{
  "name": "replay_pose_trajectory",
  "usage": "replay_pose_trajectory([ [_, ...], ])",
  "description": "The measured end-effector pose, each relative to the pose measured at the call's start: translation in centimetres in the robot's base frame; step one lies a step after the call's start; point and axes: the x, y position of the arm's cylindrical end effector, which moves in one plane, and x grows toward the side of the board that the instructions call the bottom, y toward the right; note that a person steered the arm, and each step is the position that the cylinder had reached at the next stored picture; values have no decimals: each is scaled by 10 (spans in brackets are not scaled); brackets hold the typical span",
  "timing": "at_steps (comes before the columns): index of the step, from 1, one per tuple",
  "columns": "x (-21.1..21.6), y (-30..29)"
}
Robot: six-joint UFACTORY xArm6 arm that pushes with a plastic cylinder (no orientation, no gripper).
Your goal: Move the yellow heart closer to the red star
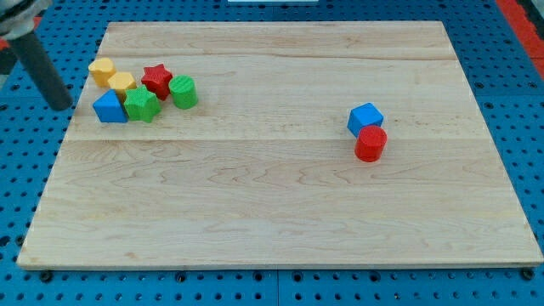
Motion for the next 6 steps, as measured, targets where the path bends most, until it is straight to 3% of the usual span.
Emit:
replay_pose_trajectory([
  [1, -14, 0],
  [3, -94, 30],
  [4, -108, 108],
  [5, -109, 123],
  [6, -111, 24],
])
